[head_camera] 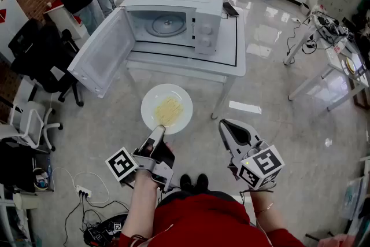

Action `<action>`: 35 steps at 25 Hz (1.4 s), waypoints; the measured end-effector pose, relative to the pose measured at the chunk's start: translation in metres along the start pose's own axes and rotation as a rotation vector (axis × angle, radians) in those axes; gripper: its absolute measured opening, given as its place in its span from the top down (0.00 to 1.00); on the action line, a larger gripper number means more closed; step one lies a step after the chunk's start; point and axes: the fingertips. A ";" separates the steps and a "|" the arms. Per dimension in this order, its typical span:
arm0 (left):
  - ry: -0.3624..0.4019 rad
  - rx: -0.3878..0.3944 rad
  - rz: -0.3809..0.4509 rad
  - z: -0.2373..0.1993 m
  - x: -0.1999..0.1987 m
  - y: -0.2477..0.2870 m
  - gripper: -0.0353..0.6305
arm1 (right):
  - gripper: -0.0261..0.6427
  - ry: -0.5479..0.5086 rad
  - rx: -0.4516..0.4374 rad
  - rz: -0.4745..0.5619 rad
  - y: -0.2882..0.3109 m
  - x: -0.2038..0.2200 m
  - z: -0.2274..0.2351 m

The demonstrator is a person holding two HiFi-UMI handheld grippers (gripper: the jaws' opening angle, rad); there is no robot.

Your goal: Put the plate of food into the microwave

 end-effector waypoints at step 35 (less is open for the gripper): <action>0.024 -0.002 -0.016 -0.002 -0.029 0.016 0.92 | 0.94 0.016 0.000 -0.001 0.032 -0.004 0.004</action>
Point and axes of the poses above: the fingertips, and each gripper's own axes: y forward along the fingers, z to its right, x out of its underside, and after that the axes turned 1 degree about y, right-handed
